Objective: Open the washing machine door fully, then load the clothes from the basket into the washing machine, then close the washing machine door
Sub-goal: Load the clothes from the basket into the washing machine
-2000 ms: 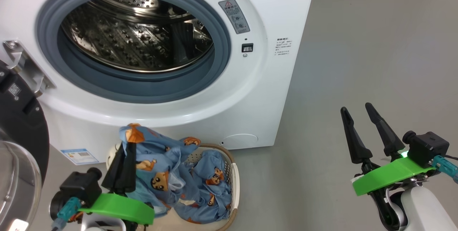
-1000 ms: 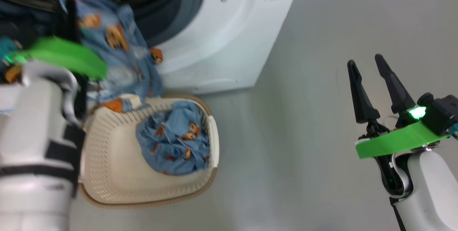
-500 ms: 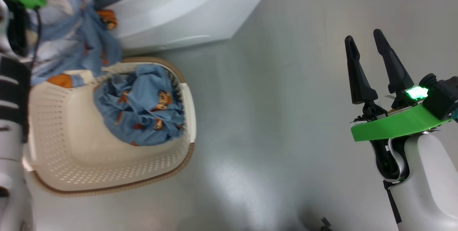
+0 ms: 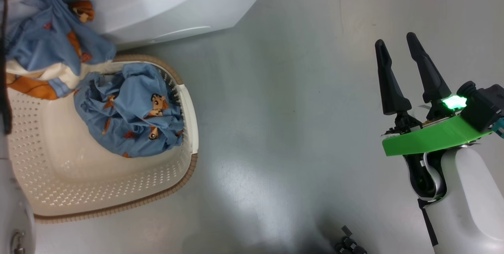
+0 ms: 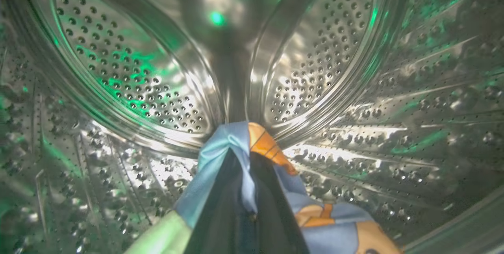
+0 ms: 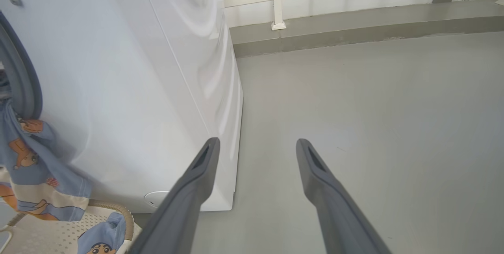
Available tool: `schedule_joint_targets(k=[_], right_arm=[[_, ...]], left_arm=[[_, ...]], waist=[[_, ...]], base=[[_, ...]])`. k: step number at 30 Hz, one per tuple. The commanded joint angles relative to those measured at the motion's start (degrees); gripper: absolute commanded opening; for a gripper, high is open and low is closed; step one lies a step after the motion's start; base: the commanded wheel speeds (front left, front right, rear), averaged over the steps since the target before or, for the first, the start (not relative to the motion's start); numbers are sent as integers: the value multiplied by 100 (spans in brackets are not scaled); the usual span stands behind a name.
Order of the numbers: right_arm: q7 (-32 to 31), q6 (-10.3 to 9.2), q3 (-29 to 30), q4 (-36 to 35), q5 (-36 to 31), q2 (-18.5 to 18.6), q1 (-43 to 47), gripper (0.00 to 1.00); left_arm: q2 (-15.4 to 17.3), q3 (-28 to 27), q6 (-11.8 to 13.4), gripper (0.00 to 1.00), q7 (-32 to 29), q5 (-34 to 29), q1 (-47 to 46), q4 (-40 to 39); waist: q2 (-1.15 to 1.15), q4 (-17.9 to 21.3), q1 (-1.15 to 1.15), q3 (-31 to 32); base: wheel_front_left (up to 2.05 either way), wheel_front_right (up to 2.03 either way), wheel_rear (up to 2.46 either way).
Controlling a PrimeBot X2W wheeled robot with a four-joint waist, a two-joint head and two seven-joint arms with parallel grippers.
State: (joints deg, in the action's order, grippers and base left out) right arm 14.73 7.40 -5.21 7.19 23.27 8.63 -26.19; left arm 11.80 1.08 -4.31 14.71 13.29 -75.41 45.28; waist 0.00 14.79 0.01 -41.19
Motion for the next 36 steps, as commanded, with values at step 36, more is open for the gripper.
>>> schedule_joint_targets(k=[36], right_arm=[[27, 9, -3, 19, -27, 49, 148, 100]], left_arm=[[-16, -16, -185, 100, 29, -327, 2189, -914]], waist=[[0, -503, -1, 972]], base=[[0, 0, 0]])
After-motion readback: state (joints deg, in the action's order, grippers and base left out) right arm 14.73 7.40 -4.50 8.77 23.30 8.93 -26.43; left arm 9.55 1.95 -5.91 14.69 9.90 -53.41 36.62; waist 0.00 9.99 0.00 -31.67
